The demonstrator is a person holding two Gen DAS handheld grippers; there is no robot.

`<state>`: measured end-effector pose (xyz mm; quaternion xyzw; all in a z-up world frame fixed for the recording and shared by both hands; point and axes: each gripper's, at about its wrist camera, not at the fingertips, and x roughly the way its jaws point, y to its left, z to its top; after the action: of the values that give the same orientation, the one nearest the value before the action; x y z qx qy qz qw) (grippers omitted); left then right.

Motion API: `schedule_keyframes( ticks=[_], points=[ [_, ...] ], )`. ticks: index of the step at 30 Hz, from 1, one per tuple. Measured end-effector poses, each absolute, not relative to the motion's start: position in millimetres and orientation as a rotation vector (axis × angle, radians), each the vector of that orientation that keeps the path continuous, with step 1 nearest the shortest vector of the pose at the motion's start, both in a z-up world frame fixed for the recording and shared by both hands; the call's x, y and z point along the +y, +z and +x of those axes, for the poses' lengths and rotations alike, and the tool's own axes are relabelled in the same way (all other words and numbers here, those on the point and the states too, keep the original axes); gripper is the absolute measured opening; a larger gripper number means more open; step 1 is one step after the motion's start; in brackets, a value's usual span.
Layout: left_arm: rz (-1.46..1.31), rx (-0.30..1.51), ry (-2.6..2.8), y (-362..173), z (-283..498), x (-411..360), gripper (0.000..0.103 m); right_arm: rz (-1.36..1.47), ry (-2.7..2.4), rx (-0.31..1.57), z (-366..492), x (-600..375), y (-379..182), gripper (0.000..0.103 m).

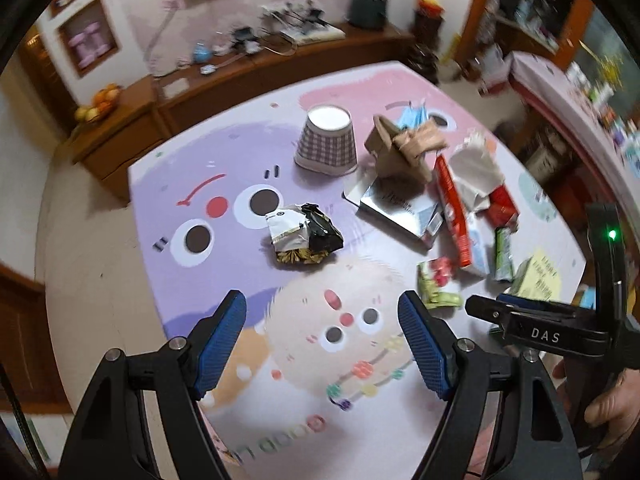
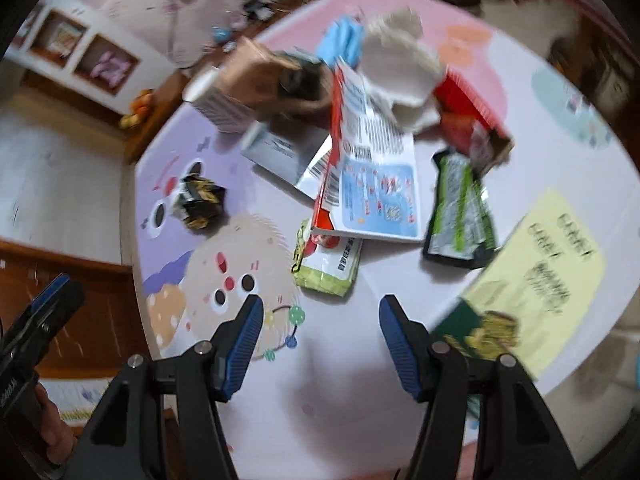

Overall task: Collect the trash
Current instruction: 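Grasp the black-and-white wrapper with the left gripper while the right gripper grasps the red-and-white snack pack, then lift the wrapper and snack pack and carry both toward the trash bin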

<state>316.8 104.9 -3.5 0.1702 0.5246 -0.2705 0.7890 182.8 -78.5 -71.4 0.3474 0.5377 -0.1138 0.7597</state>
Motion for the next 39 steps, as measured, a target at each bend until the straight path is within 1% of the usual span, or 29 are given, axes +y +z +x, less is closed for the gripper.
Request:
schedule_keyframes(
  ticks=[5,11,12,13,14,15,16,19,22,29,32,35,36,39],
  points=[
    [0.410,1.218,-0.632,-42.9,353.2,94.3,0.077,0.745,-0.304,1.197,216.4,-70.4,-96.4,0.061],
    [0.409,1.267,-0.656,-67.3,380.1,90.1,0.077,0.719,-0.391,1.236,239.0,-68.1,-119.7,0.061],
    [0.407,1.274,-0.661,-71.5,386.0,88.6,0.077,0.710,-0.402,1.217,239.8,-67.2,-118.5,0.060],
    [0.407,1.280,-0.662,-74.8,389.6,86.7,0.077,0.686,-0.412,1.207,241.9,-65.5,-116.8,0.054],
    [0.405,1.285,-0.664,-78.6,393.7,84.3,0.077,0.673,-0.418,1.213,244.0,-64.7,-117.3,0.051],
    [0.404,1.290,-0.664,-81.1,396.4,82.6,0.077,0.646,-0.435,1.207,244.9,-63.1,-115.5,0.042],
    [0.400,1.294,-0.663,-83.4,398.8,80.9,0.077,0.636,-0.440,1.210,246.2,-62.2,-115.7,0.037],
    [0.383,1.319,-0.656,-94.3,409.2,73.1,0.077,0.636,-0.435,1.202,245.3,-62.0,-115.8,0.031],
    [0.375,1.340,-0.635,-106.0,419.2,65.8,0.077,0.651,-0.428,1.202,244.9,-61.1,-121.0,0.028],
    [0.369,1.389,-0.587,-132.1,436.0,51.3,0.077,0.680,-0.400,1.207,227.2,-60.2,-120.9,0.024],
    [0.372,1.412,-0.571,-140.5,436.2,48.9,0.064,0.688,-0.386,1.212,223.9,-56.2,-121.0,0.024],
    [0.364,1.424,-0.564,-144.2,430.1,51.1,0.061,0.695,-0.375,1.212,223.6,-52.1,-119.9,0.024],
    [0.360,1.433,-0.559,-145.5,426.6,53.2,0.058,0.695,-0.369,1.211,222.4,-51.8,-118.6,0.023],
    [0.314,1.472,-0.559,-148.9,417.9,61.8,0.058,0.696,-0.357,1.206,220.2,-51.7,-115.2,0.023]
  ],
)
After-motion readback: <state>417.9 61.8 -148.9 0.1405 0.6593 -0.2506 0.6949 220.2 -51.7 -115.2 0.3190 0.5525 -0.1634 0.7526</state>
